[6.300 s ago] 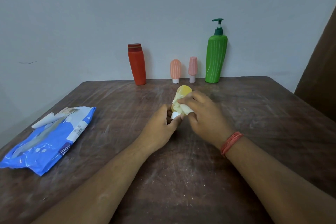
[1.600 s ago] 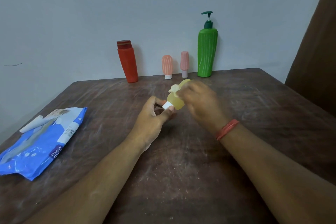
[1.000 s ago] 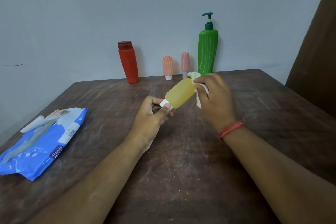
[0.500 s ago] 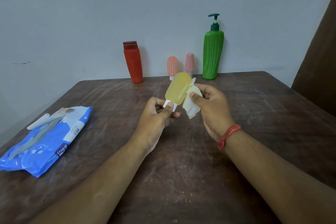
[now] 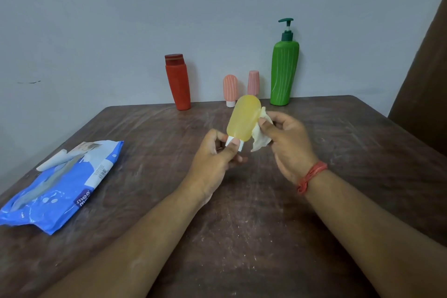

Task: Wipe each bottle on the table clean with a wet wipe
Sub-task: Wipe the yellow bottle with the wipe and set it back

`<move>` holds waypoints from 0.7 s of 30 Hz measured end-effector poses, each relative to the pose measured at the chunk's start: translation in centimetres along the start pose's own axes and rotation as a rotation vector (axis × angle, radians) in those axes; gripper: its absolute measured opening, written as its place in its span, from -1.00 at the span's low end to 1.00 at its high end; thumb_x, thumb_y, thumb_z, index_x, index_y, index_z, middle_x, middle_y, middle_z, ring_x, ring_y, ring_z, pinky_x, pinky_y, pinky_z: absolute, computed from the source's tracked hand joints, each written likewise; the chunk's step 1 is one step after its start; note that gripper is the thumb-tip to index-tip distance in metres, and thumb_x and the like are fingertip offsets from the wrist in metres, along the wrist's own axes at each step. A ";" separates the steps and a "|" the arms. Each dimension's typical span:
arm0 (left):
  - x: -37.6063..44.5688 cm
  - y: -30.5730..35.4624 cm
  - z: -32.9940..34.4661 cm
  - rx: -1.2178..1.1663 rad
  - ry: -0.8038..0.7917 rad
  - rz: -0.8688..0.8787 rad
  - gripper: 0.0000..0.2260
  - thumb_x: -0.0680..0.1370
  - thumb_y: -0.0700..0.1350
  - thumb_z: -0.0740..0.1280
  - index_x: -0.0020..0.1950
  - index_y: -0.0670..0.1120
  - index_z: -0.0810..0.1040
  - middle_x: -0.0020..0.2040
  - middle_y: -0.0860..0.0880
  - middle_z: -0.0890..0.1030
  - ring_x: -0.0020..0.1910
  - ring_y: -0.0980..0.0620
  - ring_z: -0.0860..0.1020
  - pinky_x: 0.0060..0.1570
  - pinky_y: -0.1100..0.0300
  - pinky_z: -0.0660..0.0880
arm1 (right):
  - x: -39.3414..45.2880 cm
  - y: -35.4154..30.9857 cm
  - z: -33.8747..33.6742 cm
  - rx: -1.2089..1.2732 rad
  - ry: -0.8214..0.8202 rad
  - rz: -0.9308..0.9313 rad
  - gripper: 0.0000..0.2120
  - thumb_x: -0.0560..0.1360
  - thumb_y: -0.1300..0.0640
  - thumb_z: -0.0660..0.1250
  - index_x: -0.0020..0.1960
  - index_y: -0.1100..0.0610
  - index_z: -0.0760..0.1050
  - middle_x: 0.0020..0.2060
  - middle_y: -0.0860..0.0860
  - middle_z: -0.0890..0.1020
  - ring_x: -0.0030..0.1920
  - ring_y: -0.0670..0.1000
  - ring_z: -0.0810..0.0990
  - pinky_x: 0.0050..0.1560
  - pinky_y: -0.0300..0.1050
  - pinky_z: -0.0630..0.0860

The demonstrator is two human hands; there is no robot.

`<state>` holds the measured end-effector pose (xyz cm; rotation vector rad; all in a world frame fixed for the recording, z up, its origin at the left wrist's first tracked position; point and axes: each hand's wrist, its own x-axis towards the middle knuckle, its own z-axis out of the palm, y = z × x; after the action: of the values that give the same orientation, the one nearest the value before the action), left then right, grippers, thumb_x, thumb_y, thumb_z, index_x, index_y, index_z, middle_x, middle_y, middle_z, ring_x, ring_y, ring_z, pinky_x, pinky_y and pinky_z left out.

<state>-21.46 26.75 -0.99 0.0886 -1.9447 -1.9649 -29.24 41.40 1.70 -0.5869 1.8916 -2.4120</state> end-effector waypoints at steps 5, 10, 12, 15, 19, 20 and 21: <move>0.1 0.5 -0.9 0.054 0.085 0.000 -0.87 0.66 -0.09 0.33 -0.01 -0.12 0.47 -0.15 -0.06 0.68 -0.15 -0.01 0.66 0.15 -0.23 0.60 | -1.5 1.5 1.1 -0.325 -0.220 0.006 -0.87 0.56 0.25 0.35 -0.14 0.15 0.63 -0.20 0.10 0.69 -0.19 -0.04 0.61 -0.09 -0.02 0.54; 0.1 0.4 -0.4 0.089 0.017 0.015 -0.85 0.65 -0.10 0.35 -0.01 -0.14 0.44 0.04 -0.15 0.61 -0.16 0.02 0.70 0.07 0.03 0.65 | 0.0 -0.5 0.4 -0.147 0.065 -0.137 -0.77 0.58 0.24 0.32 -0.08 -0.05 0.65 -0.18 -0.08 0.72 -0.16 -0.13 0.67 -0.15 -0.21 0.59; 0.2 0.2 -0.2 0.127 -0.001 0.016 -0.86 0.64 -0.08 0.36 -0.02 -0.09 0.44 0.08 -0.15 0.61 -0.12 0.01 0.71 0.00 0.15 0.65 | 0.0 -0.6 0.1 -0.147 0.089 -0.159 -0.75 0.59 0.22 0.30 -0.06 -0.09 0.65 -0.16 -0.09 0.72 -0.13 -0.14 0.68 -0.15 -0.26 0.58; 0.3 0.0 -0.2 0.138 -0.019 0.012 -0.87 0.64 -0.07 0.36 -0.05 -0.05 0.45 0.08 -0.14 0.60 -0.12 0.01 0.71 0.04 0.08 0.66 | 0.1 -0.1 0.1 -0.116 0.125 -0.134 -0.76 0.59 0.24 0.30 -0.03 -0.07 0.64 -0.14 -0.10 0.73 -0.10 -0.14 0.68 -0.14 -0.28 0.56; 0.2 -0.1 -0.3 0.137 -0.036 0.012 -0.88 0.63 -0.07 0.36 -0.07 0.00 0.46 0.03 -0.07 0.61 -0.17 0.06 0.70 0.14 -0.10 0.63 | 0.6 -0.1 0.1 0.011 0.158 -0.082 -0.80 0.60 0.25 0.30 -0.02 0.01 0.65 -0.20 -0.07 0.72 -0.15 -0.08 0.66 -0.19 -0.12 0.61; 0.2 -0.1 -0.3 0.139 -0.032 0.015 -0.88 0.63 -0.07 0.36 -0.07 0.00 0.46 0.02 -0.07 0.61 -0.18 0.07 0.70 0.14 -0.11 0.63 | 0.5 0.0 0.1 0.012 0.136 -0.062 -0.81 0.60 0.25 0.30 -0.03 0.03 0.65 -0.22 -0.06 0.71 -0.18 -0.07 0.65 -0.21 -0.08 0.62; 0.2 -0.1 -0.3 0.143 -0.024 0.022 -0.88 0.64 -0.07 0.36 -0.07 -0.01 0.46 0.02 -0.07 0.62 -0.17 0.07 0.69 0.12 -0.09 0.64 | 0.2 0.3 0.2 0.002 0.097 -0.046 -0.81 0.60 0.25 0.30 -0.04 0.04 0.65 -0.23 -0.05 0.71 -0.19 -0.06 0.64 -0.23 -0.08 0.61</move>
<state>-21.60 26.39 -1.01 0.0816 -2.0908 -1.8199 -29.44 41.05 1.55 -0.5277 1.9319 -2.5150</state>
